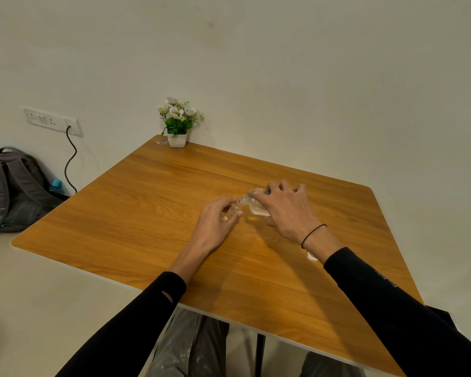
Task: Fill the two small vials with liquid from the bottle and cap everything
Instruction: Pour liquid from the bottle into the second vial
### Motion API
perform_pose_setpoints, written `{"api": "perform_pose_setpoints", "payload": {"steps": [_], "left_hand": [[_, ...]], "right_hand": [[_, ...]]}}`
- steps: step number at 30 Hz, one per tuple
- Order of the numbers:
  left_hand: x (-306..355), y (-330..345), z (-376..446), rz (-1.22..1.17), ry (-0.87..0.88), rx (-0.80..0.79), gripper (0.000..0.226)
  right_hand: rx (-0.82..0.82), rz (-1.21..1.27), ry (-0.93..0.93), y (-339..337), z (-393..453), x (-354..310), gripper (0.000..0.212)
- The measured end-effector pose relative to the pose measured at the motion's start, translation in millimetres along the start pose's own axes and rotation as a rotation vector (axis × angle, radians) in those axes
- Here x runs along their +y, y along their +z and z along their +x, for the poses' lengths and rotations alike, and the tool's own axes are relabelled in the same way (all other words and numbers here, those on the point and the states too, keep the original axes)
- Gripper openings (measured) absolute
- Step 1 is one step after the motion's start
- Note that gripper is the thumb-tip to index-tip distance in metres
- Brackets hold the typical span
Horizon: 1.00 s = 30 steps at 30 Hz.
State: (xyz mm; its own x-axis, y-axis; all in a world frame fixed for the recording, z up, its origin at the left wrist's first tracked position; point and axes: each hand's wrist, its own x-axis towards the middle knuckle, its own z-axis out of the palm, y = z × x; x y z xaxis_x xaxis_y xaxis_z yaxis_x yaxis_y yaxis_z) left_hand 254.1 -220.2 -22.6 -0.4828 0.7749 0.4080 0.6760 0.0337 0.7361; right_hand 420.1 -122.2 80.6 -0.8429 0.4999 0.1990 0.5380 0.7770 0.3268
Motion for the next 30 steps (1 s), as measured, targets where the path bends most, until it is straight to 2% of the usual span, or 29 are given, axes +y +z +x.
{"api": "perform_pose_setpoints", "payload": {"steps": [30], "left_hand": [[0.2, -0.1, 0.5, -0.013, -0.041, -0.001, 0.043]], "right_hand": [[0.022, 0.014, 0.016, 5.5, 0.1, -0.3, 0.072]]}}
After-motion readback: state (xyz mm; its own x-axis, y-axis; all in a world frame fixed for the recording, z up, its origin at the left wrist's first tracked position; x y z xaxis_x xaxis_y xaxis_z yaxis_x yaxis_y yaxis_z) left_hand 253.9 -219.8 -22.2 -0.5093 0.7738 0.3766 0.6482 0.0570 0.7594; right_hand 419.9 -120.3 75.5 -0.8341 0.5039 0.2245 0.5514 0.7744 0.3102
